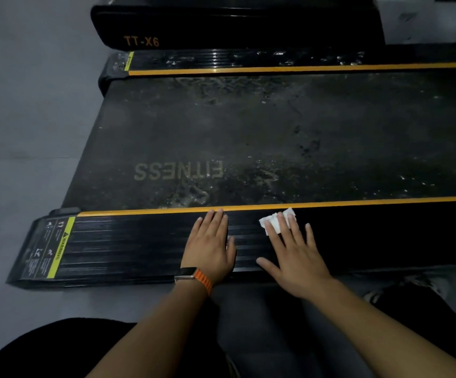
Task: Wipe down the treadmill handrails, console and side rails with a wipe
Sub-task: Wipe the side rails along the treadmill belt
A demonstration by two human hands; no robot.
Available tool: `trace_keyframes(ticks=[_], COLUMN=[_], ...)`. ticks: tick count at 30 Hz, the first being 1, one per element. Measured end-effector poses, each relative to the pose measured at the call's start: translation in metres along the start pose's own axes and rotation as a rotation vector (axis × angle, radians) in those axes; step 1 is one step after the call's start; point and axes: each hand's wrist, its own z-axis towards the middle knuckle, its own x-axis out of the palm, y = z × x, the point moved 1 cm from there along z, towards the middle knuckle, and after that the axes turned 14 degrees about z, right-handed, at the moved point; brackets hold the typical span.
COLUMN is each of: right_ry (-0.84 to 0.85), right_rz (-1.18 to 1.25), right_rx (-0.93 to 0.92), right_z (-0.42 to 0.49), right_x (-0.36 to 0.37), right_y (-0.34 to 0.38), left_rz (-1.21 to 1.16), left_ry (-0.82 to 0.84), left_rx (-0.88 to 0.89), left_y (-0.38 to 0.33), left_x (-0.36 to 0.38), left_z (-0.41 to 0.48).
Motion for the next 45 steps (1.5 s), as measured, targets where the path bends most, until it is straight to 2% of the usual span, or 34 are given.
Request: trace_keyframes(ticks=[2, 5, 8, 11, 14, 18, 20, 25, 27, 30, 33, 36, 38, 42, 45], right_ry=[-0.013, -0.048, -0.077, -0.070, -0.060, -0.141, -0.165, -0.163, -0.165, -0.235, -0.270, -0.270, -0.235, -0.267, -0.328], right_rz=[-0.034, -0.006, 0.075, 0.093, 0.055, 0.026, 0.061, 0.053, 0.019, 0.006, 0.057, 0.051, 0.009, -0.050, -0.009], right_rx=[-0.019, 0.045, 0.089, -0.017, -0.077, 0.061, 0.106, -0.108, -0.115, -0.014, 0.054, -0.078, -0.127, -0.058, 0.013], right_z=[-0.003, -0.009, -0.004, 0.009, 0.008, -0.016, -0.019, -0.010, -0.017, -0.035, -0.036, -0.031, -0.035, -0.059, -0.066], right_x=[-0.007, -0.012, -0.006, 0.005, 0.001, -0.002, 0.002, 0.027, 0.026, 0.020, 0.025, 0.042, 0.043, 0.038, 0.040], right_y=[-0.016, -0.035, -0.016, 0.015, 0.006, -0.037, -0.028, 0.019, 0.002, -0.031, -0.016, 0.017, 0.011, -0.029, -0.021], left_rz=[0.000, 0.008, 0.015, 0.014, 0.008, 0.005, -0.003, -0.015, -0.012, -0.003, -0.006, -0.007, -0.008, -0.004, 0.005], left_ry=[0.009, 0.016, 0.003, -0.021, -0.008, 0.000, -0.013, -0.038, -0.025, -0.008, -0.015, -0.033, -0.029, 0.001, 0.013], left_rx=[0.000, 0.001, 0.001, -0.002, -0.006, -0.006, -0.005, -0.010, -0.009, -0.009, -0.008, -0.008, -0.006, -0.009, -0.007], left_y=[-0.001, -0.001, -0.001, -0.001, -0.001, -0.002, -0.002, -0.002, -0.001, -0.002, -0.002, -0.002, -0.001, -0.002, -0.001], left_x=[-0.001, -0.002, 0.000, 0.001, 0.000, -0.002, -0.002, -0.002, -0.002, -0.002, -0.002, -0.002, -0.003, -0.003, -0.003], left_z=[0.001, 0.001, 0.000, 0.000, 0.001, 0.001, 0.000, -0.001, -0.001, -0.001, -0.001, -0.002, -0.002, -0.001, -0.001])
